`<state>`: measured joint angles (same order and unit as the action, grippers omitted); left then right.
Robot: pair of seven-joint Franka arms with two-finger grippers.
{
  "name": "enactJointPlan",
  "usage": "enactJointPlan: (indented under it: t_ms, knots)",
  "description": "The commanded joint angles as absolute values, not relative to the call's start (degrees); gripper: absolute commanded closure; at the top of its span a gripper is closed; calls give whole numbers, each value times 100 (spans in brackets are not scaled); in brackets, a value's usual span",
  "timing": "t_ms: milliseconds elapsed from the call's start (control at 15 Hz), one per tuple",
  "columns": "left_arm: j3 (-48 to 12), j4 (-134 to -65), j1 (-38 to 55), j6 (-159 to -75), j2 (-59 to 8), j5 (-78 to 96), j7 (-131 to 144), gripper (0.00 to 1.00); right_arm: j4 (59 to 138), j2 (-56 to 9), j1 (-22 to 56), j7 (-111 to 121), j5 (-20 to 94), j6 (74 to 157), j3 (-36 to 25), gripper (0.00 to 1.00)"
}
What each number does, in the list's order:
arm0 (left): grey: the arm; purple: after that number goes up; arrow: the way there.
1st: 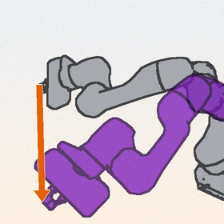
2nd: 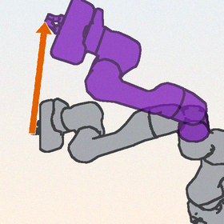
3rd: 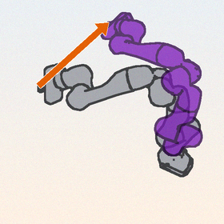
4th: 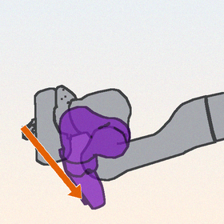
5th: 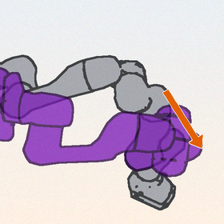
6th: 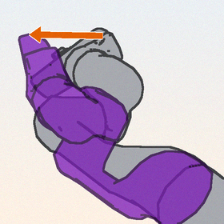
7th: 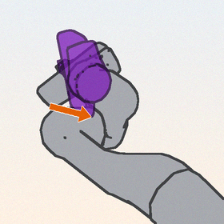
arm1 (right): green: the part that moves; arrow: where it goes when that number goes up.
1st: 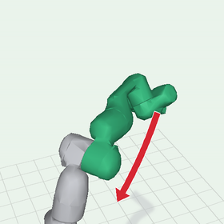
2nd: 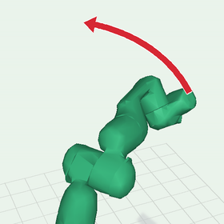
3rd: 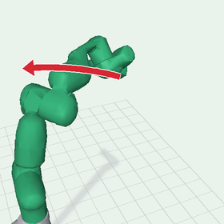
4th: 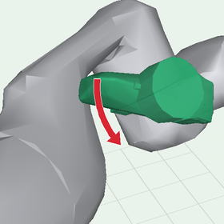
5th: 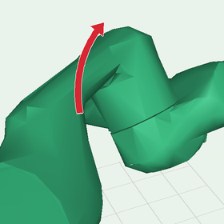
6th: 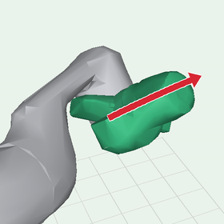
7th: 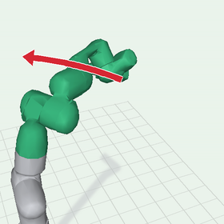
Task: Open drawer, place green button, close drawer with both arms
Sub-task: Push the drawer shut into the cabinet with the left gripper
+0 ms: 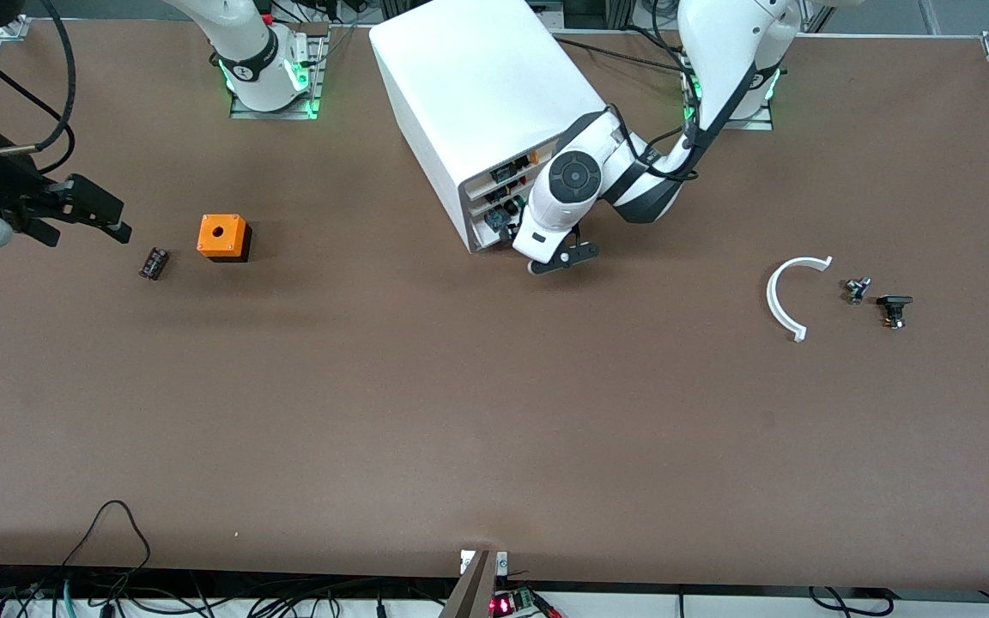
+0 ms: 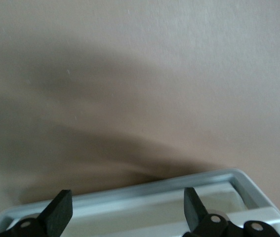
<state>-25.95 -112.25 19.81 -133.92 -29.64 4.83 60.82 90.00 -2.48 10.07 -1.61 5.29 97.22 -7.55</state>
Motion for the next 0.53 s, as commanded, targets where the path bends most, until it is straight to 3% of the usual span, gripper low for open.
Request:
enactJointPlan:
  t_ms: [0,467]
  knots:
    - [-3049,-11496,1582,-13386,-2769,563,6223,1,8956,-150,11,-246,448,9633,244,0]
    - [-3094,-11522,1661,-13368,-2804,563,6381,1,8455,-369,-79,-202,405,9404,360,0]
